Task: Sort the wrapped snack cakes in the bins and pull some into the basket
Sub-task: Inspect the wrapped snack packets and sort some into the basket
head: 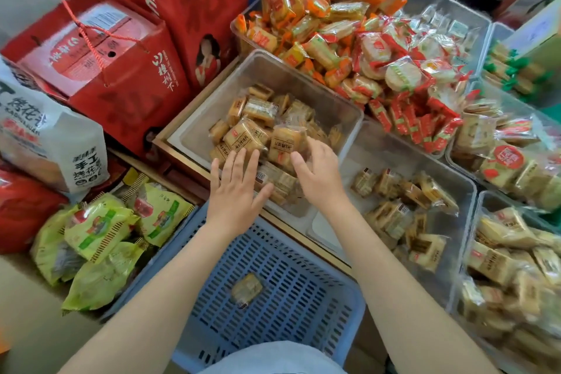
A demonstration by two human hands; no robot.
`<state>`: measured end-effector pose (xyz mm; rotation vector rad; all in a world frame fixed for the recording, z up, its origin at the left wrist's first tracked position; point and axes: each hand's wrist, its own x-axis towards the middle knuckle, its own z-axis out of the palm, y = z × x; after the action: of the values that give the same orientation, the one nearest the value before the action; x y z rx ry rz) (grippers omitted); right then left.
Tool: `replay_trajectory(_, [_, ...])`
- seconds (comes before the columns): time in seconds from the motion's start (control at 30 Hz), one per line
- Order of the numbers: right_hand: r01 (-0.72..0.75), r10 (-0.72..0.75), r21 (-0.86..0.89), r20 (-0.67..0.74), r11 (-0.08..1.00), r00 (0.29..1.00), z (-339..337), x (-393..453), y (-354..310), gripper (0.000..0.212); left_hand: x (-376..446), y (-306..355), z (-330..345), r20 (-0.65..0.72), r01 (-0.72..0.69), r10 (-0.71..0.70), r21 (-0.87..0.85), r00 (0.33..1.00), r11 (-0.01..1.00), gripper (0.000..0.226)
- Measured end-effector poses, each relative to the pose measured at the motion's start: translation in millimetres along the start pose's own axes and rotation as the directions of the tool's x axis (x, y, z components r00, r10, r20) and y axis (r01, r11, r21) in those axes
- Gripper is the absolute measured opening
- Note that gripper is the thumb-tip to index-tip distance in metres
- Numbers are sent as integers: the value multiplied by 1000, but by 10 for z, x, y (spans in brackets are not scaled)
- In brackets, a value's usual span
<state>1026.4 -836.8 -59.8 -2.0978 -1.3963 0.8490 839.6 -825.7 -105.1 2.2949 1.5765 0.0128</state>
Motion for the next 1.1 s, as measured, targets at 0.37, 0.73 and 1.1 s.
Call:
replay_trajectory(0.37, [-433,669,635,-184,640,720,-561,-1250,1256,27,-434,1310,446,-48,-409,415,101,909,907,76])
replay_trajectory(0.73, [-547,808,797,135,256,574,-513,-724,1913,67,-401,1509,646,57,-384,381,218,923,897,82])
replay_trajectory(1.1, [-535,753,828,242,169,612,-383,-511,1997,79,-396,1508,686,-9,-369,381,237,924,899,71])
